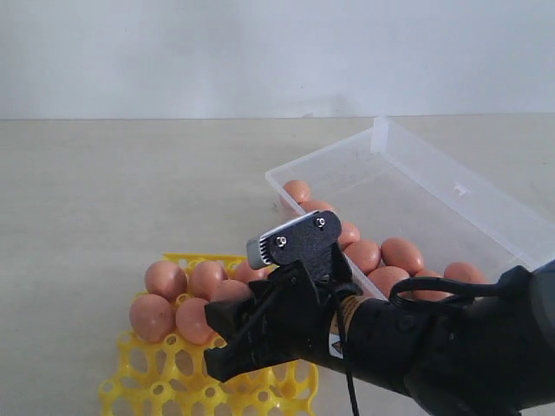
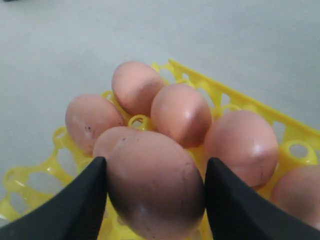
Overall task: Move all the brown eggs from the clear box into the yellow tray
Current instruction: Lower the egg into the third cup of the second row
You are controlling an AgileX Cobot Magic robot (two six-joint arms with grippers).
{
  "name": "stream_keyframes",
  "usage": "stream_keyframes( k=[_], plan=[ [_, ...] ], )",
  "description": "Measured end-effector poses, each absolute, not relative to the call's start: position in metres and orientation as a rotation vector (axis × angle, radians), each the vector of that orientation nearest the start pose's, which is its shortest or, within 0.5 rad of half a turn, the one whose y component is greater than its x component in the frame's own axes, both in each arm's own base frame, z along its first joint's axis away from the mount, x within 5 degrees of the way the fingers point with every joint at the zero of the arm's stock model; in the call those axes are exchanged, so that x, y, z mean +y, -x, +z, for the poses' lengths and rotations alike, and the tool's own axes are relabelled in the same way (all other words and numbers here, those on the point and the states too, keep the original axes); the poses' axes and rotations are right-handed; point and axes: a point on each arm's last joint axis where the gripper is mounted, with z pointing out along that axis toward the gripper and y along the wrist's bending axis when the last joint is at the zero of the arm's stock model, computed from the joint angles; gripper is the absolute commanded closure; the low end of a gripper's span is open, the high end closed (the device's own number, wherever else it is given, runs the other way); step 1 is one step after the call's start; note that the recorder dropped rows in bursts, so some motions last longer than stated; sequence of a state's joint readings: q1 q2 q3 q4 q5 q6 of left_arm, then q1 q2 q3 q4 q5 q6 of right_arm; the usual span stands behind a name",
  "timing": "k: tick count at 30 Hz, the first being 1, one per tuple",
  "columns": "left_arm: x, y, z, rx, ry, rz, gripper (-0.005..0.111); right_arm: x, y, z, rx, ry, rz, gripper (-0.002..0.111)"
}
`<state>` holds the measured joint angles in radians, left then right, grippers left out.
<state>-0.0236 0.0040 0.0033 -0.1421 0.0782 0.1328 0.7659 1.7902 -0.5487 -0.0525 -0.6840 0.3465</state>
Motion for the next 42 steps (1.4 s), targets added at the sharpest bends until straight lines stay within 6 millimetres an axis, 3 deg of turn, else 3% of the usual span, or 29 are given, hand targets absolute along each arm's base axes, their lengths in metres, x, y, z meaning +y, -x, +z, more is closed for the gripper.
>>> stream_keyframes(
  k=[19, 29, 36, 42],
  plan=[
    [-0.002, -0.057, 0.205, 1.568, -0.020, -0.034, 0.103, 0.210, -0.221, 0.116, 2.098, 0.382, 0.673, 0.108],
    [-0.002, -0.057, 0.205, 1.568, -0.020, -0.034, 0.103, 0.213, -0.217, 0.110, 2.119, 0.483, 0.679, 0.108],
    [-0.002, -0.057, 0.205, 1.568, -0.020, -0.034, 0.103, 0.213, -0.217, 0.110, 2.116, 0.496, 0.680, 0.074],
    [-0.002, -0.057, 0.205, 1.568, -0.020, -0.034, 0.103, 0.213, -0.217, 0.110, 2.111, 0.512, 0.673, 0.062]
  ],
)
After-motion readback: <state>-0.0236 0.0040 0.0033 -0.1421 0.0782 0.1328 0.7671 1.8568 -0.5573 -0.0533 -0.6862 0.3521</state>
